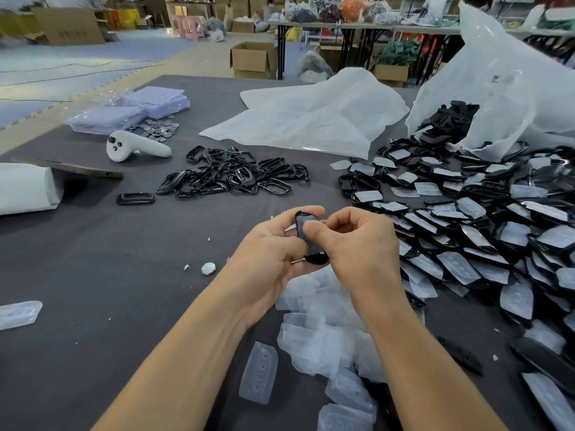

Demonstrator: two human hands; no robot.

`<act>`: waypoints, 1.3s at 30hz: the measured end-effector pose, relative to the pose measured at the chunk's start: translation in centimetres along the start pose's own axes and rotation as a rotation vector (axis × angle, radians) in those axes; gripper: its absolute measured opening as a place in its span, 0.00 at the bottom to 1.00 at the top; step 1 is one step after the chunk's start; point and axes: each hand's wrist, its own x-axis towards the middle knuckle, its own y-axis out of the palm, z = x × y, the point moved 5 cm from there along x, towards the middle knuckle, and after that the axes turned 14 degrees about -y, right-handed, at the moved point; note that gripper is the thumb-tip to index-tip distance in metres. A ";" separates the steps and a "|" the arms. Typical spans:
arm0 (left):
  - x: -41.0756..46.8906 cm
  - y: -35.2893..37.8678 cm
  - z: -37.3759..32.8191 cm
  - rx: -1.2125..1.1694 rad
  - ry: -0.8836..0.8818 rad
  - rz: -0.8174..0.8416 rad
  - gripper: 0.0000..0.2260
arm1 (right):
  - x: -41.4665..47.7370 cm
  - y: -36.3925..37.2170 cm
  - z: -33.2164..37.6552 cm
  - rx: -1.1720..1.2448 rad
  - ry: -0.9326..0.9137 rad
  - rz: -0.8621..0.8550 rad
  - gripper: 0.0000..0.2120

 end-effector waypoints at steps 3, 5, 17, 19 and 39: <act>0.2 -0.1 0.0 -0.029 0.035 -0.074 0.25 | -0.3 0.2 -0.1 -0.048 0.029 0.021 0.14; 0.2 -0.3 -0.3 -0.031 0.069 -0.109 0.26 | -0.3 0.5 0.0 -0.093 0.030 0.050 0.16; -0.5 -1.2 -1.3 0.073 0.094 -0.152 0.20 | -0.5 1.1 0.6 0.150 0.072 0.166 0.11; -0.7 -2.0 -1.5 0.142 0.117 -0.268 0.16 | -0.6 1.2 0.7 0.165 0.072 0.189 0.11; -1.2 -2.5 -2.2 0.254 0.186 -0.546 0.13 | -0.4 1.2 0.8 0.194 0.049 0.189 0.08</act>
